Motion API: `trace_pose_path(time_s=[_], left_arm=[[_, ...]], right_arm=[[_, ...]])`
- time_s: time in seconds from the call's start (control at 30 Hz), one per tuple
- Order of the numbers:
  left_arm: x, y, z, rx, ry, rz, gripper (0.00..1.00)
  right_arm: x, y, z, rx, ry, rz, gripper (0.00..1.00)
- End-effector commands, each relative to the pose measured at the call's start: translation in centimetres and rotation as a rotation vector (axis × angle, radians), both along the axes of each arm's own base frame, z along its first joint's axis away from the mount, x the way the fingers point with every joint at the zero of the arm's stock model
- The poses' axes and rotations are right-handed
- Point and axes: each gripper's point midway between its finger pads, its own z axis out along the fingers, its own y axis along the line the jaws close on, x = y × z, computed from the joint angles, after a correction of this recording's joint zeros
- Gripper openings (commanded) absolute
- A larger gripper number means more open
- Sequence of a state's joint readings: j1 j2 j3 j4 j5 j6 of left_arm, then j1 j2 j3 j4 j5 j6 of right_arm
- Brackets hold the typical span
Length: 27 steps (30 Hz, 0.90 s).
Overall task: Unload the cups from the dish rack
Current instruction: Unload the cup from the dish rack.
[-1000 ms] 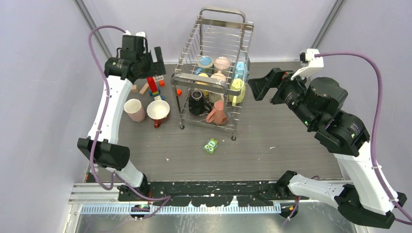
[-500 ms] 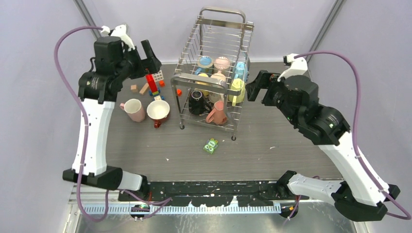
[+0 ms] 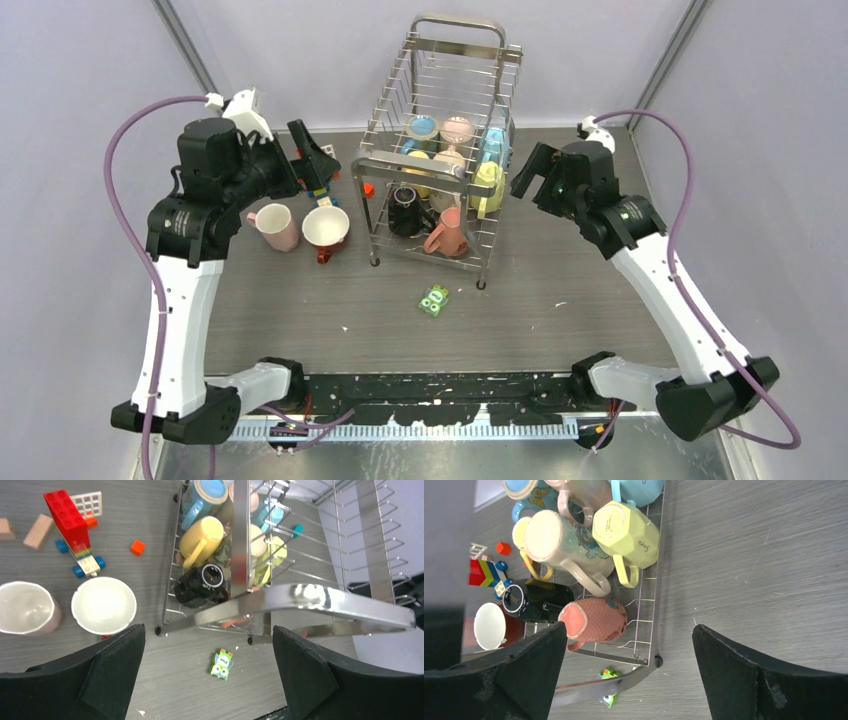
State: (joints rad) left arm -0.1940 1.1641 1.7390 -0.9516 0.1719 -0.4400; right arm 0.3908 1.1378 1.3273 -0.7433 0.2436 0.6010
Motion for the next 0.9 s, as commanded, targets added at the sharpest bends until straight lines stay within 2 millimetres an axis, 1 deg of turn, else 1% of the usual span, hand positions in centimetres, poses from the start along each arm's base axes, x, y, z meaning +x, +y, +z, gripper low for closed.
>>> trace_pose_path(time_s=[0.0,0.1,0.27,0.47,0.57,0.7,0.87], left_arm=[[-1.3,-1.1,0.9,-0.062,-0.052,-0.061,1.0],[-2.0,-1.2,0.4,-0.075,-0.046,-0.072,1.0],[-2.9,-1.3,0.0,-0.081,-0.043,-0.083,1.0],[-3.8,-1.2,-0.3,-0.081,-0.038,-0.086,1.0],[-4.0,-1.2,-0.6,-0.081,-0.028,-0.09,1.0],[-4.1,-1.3,-0.8,-0.084,-0.019,-0.094,1.0],[-4.1,-1.4,-1.0,-0.096,-0.012,-0.097,1.0]], right_arm=[[2.7,2.0,-1.0,0.085,-0.003,0.013,1.0],[4.3,2.4,-2.6,0.077,0.022,0.002,0.99],[7.5,2.4,-5.2,0.028,0.054,-0.033,0.98],[10.8,3.7,-7.7,-0.022,0.069,0.026,0.97],[11.9,4.4,-8.5,-0.035,0.063,0.067,0.97],[12.8,4.6,-9.0,-0.065,0.044,0.087,0.97],[13.7,4.5,-10.2,-0.12,0.052,0.108,0.98]])
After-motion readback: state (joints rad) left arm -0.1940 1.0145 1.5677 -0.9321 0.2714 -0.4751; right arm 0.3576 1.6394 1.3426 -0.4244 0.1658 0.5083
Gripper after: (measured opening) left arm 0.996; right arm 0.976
